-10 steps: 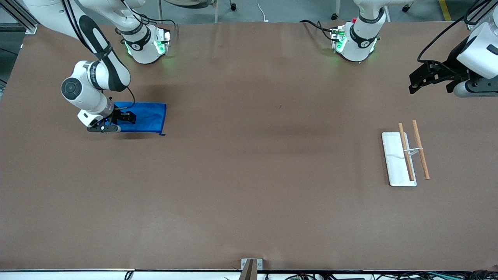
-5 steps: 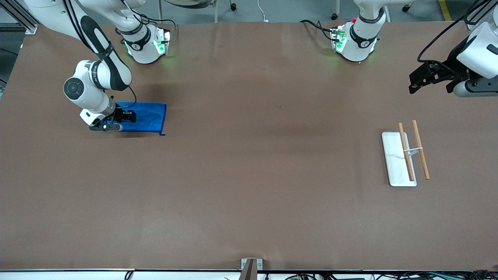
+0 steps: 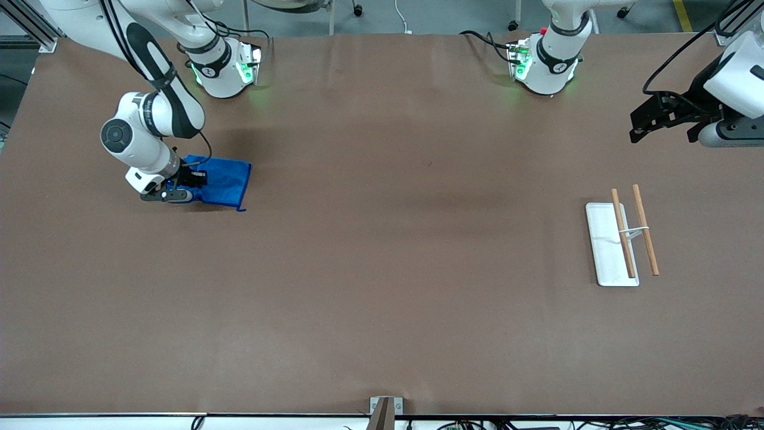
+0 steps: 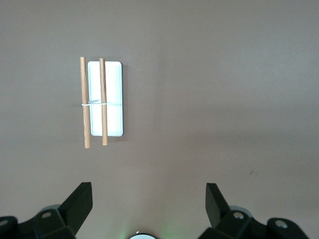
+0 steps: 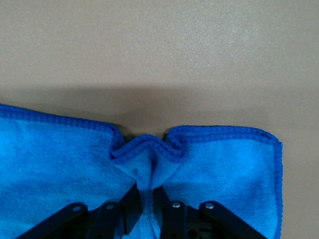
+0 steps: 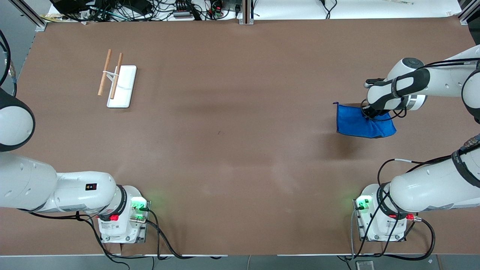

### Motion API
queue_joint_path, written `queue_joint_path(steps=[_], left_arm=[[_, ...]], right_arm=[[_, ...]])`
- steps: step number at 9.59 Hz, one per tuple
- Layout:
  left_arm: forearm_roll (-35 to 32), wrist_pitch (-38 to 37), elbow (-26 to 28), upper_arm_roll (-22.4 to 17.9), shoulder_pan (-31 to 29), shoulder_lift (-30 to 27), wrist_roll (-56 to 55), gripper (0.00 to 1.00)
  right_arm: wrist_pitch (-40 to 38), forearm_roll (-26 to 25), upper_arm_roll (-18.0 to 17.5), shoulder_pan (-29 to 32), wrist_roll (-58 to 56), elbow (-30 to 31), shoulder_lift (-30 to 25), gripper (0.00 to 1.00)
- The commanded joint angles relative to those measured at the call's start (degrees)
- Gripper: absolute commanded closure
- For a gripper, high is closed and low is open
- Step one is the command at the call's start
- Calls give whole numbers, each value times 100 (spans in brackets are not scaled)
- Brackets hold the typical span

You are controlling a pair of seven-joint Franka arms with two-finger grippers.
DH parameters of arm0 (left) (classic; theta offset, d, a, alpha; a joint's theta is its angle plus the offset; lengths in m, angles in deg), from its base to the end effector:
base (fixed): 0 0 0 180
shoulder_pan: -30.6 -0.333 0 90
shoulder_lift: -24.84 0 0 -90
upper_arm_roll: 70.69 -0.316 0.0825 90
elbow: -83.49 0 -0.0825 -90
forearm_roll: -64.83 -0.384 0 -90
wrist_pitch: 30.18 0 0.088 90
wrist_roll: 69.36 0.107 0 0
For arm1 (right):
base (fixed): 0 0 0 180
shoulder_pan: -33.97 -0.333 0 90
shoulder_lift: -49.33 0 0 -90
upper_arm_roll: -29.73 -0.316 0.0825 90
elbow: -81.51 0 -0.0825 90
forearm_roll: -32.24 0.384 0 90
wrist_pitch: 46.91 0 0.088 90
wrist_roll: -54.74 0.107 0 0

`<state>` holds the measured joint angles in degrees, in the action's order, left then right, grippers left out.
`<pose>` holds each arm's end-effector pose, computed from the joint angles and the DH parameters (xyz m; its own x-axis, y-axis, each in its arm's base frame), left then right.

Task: Right arm passes towel to left arm to hang
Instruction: 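Lift the towel with the right gripper while the left gripper approaches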

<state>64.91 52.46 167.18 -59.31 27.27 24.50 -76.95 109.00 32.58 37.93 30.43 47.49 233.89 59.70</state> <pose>0.5338 -0.0761 0.6678 0.9999 -0.0082 -0.0124 -0.0082 -1.0000 -0.0014 0.4040 -0.0364 0.1708 0.9921 0.0396 -0.1192 0.0410 -0.9991 0.0089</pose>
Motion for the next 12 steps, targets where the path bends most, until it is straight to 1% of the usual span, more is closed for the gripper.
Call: queue_joint_path(steps=[1,3,5,6,7,8,9,10,11,12], left_arm=[[-8,-46,43,-13,-37,-10,153,0],[1,-46,-28,-13,-28,-10,144,0],[1,-46,-36,-4,-28,-1,153,0],[10,-46,-28,22,-19,-1,153,0],[45,-46,-28,40,-19,-1,57,0],[71,-46,-28,40,-28,-1,83,0],[71,-46,-19,31,-28,7,135,0],[71,-46,-19,31,-28,8,144,0],[80,-46,-10,49,-19,8,153,0],[263,-46,-27,57,-2,8,162,0]], right_arm=[[-181,1,-20,-59,58,65,-43,100],[-524,10,-64,-76,67,-58,-341,100],[-1137,97,-81,-155,75,-373,-683,100],[-1611,385,-73,-321,67,-619,-920,100],[-2199,675,-73,-436,67,-978,-1027,100],[-2822,922,-73,-524,67,-1460,-1089,100],[-3559,1307,-73,-646,75,-2109,-1081,100],[-4124,1711,-73,-656,75,-2663,-1063,100],[-4486,2080,-73,-709,84,-3087,-1055,100],[-4690,2537,-73,-840,171,-3404,-1054,100]])
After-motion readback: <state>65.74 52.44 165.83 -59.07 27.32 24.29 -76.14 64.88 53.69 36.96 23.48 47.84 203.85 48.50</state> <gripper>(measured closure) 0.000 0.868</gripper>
